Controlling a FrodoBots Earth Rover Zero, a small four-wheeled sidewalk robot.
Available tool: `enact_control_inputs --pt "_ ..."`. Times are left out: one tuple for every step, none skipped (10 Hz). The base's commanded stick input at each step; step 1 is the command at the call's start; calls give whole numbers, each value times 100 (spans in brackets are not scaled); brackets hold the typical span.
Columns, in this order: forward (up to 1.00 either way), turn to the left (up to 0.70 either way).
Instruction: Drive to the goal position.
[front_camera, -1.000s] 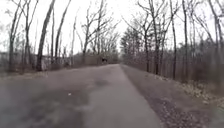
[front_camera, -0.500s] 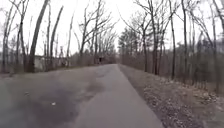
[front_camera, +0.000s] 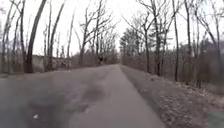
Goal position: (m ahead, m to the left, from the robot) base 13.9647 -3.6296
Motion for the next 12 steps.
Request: enact_control_inputs --pt "85 0" --pt "85 0" --pt "85 0" --pt "85 -34" --pt "85 -34" --pt "85 -34" --pt "85 -34" --pt "85 0" --pt "85 0" --pt "85 0" --pt "85 0" --pt "85 0"
